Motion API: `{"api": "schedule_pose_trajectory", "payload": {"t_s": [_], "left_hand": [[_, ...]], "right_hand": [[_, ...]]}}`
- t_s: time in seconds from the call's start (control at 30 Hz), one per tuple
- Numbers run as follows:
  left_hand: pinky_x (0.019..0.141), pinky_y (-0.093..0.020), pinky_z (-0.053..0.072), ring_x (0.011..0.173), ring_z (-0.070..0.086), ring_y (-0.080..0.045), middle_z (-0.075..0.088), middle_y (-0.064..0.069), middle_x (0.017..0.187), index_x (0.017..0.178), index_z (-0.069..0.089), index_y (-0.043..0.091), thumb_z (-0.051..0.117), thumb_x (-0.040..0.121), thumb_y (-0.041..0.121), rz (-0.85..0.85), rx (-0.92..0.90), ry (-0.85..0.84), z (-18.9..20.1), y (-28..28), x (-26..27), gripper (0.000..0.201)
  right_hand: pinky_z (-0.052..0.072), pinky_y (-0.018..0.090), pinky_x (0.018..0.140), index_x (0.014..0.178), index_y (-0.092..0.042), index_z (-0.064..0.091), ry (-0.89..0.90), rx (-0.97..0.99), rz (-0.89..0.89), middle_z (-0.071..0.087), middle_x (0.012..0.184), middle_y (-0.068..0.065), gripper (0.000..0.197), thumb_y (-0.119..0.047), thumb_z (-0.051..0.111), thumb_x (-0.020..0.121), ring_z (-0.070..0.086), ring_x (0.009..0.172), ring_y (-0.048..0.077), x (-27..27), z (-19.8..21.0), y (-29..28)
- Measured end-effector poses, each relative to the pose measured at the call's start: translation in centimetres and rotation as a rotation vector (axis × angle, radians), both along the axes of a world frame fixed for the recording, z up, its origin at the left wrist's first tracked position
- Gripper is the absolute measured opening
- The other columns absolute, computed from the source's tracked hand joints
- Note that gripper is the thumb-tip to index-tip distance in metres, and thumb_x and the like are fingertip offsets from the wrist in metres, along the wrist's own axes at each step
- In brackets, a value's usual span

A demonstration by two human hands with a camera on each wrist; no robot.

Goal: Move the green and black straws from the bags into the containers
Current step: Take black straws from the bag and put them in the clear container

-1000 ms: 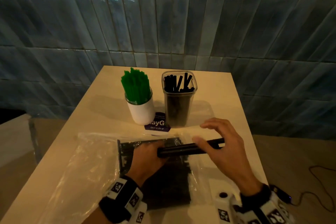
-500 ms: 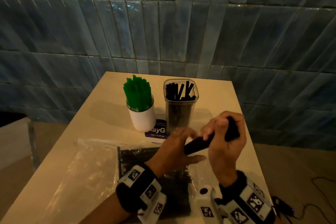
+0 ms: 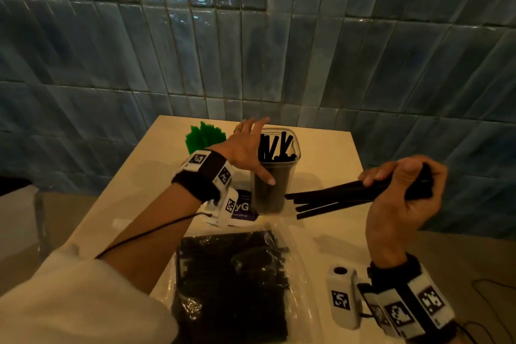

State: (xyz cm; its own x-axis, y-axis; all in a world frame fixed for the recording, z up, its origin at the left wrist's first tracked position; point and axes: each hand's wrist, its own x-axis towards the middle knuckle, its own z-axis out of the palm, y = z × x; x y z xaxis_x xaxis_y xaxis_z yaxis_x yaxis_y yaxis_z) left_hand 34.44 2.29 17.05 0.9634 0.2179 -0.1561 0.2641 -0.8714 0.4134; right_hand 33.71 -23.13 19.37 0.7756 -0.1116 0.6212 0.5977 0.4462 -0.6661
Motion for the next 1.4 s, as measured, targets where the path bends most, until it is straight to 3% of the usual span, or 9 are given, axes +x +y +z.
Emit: {"api": "schedule_pose_trajectory", "payload": {"t_s": [0.1,0.27,0.5,0.73,0.9,1.07,1.17,1.27,1.4], "left_hand": [[0.113,-0.052,0.021,0.142,0.01,-0.029,0.008,-0.007,0.155,0.148,-0.005,0.024,0.089,0.051,0.04,0.03,-0.162,0.0,-0.9,0.5,0.5,0.136],[0.11,-0.042,0.033,0.133,0.029,-0.021,0.021,-0.005,0.145,0.145,0.01,0.019,0.09,0.054,0.024,0.051,-0.403,-0.347,-2.7,-1.2,-2.1,0.121],[0.112,-0.032,0.031,0.137,0.026,-0.019,0.019,-0.003,0.149,0.142,0.011,0.027,0.081,0.056,0.049,-0.086,-0.366,-0.637,-8.2,-6.0,-8.5,0.113],[0.113,-0.027,0.027,0.137,0.024,-0.02,0.019,-0.01,0.146,0.142,0.006,0.021,0.087,0.053,0.043,-0.137,-0.138,-0.81,-10.0,-8.1,-10.4,0.123],[0.108,-0.033,0.027,0.134,0.022,-0.012,0.015,-0.006,0.149,0.134,0.032,0.017,0.076,0.058,0.058,-0.089,-0.027,-0.688,-9.6,-8.1,-10.9,0.097],[0.107,-0.03,0.029,0.134,0.023,-0.025,0.012,-0.008,0.15,0.101,0.061,0.017,0.074,0.064,0.051,-0.155,-0.01,-0.673,-10.1,-8.0,-11.2,0.052],[0.108,-0.021,0.024,0.134,0.023,-0.019,0.014,-0.008,0.149,0.116,0.046,0.017,0.078,0.061,0.05,-0.127,-0.035,-0.686,-10.0,-8.4,-10.9,0.072],[0.108,-0.025,0.034,0.131,0.032,-0.021,0.021,-0.01,0.145,0.124,0.029,0.021,0.088,0.054,0.041,-0.098,-0.133,-0.733,-9.6,-8.7,-10.6,0.094],[0.109,-0.027,0.034,0.133,0.031,-0.018,0.019,-0.006,0.146,0.133,0.018,0.025,0.088,0.052,0.032,-0.067,-0.262,-0.78,-9.5,-8.5,-10.2,0.107]], "right_hand": [[0.051,0.023,0.059,0.091,-0.024,0.046,0.017,0.001,0.018,0.055,0.06,-0.012,0.016,-0.039,0.052,0.088,0.054,0.053,0.006,-0.2,-0.1,-0.1],[0.051,0.023,0.06,0.091,-0.021,0.043,-0.031,-0.025,0.012,0.055,0.06,-0.011,0.019,-0.039,0.049,0.09,0.055,0.053,0.006,-0.7,0.4,-1.1],[0.047,0.029,0.061,0.1,0.012,0.035,-0.073,0.075,0.035,0.054,0.063,-0.008,0.06,-0.045,0.049,0.092,0.054,0.053,0.015,-1.1,2.9,-2.0],[0.05,0.032,0.055,0.096,-0.037,0.054,-0.207,-0.095,0.194,0.057,0.069,-0.016,0.006,-0.04,0.05,0.094,0.055,0.054,0.01,-4.3,-0.5,1.7],[0.051,0.03,0.056,0.095,-0.037,0.055,-0.201,-0.053,0.185,0.057,0.068,-0.015,0.005,-0.04,0.051,0.094,0.055,0.053,0.012,-4.4,-0.4,1.3],[0.052,0.029,0.062,0.1,-0.038,0.055,-0.271,-0.035,0.134,0.059,0.075,-0.016,0.007,-0.037,0.049,0.095,0.058,0.06,0.01,-3.6,-0.4,1.8],[0.054,0.033,0.066,0.1,-0.04,0.055,-0.221,-0.085,0.12,0.06,0.076,-0.012,0.007,-0.04,0.051,0.094,0.06,0.064,0.014,-3.4,-1.8,2.4],[0.055,0.031,0.072,0.09,-0.039,0.057,-0.021,-0.235,0.172,0.061,0.078,0.001,0.003,-0.042,0.055,0.09,0.063,0.072,0.022,-3.6,-3.4,3.1],[0.054,0.025,0.076,0.085,-0.017,0.059,0.193,-0.572,0.34,0.065,0.085,-0.003,0.006,-0.021,0.061,0.089,0.065,0.084,0.013,-3.6,-6.2,3.8]]}}
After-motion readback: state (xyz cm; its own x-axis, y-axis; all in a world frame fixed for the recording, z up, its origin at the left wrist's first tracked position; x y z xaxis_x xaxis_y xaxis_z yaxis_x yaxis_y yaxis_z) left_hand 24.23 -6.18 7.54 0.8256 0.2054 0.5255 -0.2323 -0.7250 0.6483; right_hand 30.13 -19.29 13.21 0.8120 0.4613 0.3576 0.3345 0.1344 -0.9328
